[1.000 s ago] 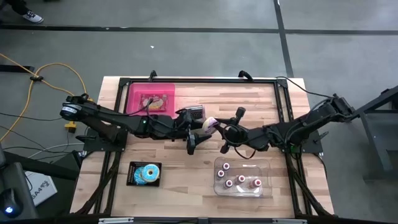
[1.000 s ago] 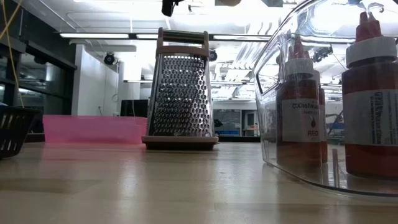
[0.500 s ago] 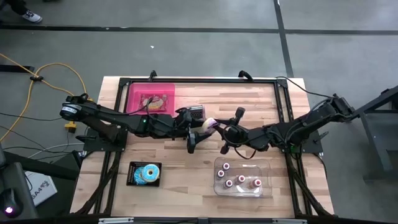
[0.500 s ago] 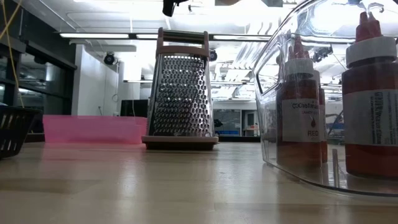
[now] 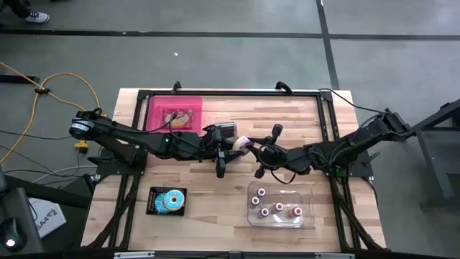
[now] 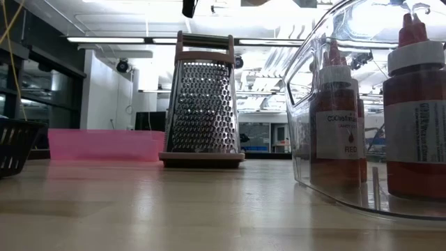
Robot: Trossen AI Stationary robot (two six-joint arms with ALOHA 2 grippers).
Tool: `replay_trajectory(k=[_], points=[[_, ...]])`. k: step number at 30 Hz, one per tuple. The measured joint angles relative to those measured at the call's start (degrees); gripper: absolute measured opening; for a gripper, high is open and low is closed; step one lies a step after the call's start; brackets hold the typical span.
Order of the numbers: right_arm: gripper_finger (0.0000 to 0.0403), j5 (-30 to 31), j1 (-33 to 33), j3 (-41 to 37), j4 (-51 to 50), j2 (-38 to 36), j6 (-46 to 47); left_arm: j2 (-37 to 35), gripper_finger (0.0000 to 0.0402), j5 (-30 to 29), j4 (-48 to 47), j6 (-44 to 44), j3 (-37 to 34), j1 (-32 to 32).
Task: Pick & Place Food Item
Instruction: Put the purple donut toy into the black bin
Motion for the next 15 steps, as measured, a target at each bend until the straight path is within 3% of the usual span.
replay_trajectory(k=[7, 15], points=[[0.0076, -0.01, 0.00, 0.00, -0.02, -0.02, 0.00, 0.00, 0.0083, 0.02, 0.00, 0.00, 0.00, 0.00], [0.0079, -0.01, 0.04, 0.00, -0.41, -0.04, 0.00, -0.02, 0.0069, 0.04, 0.15, 0.00, 0.00, 0.00]])
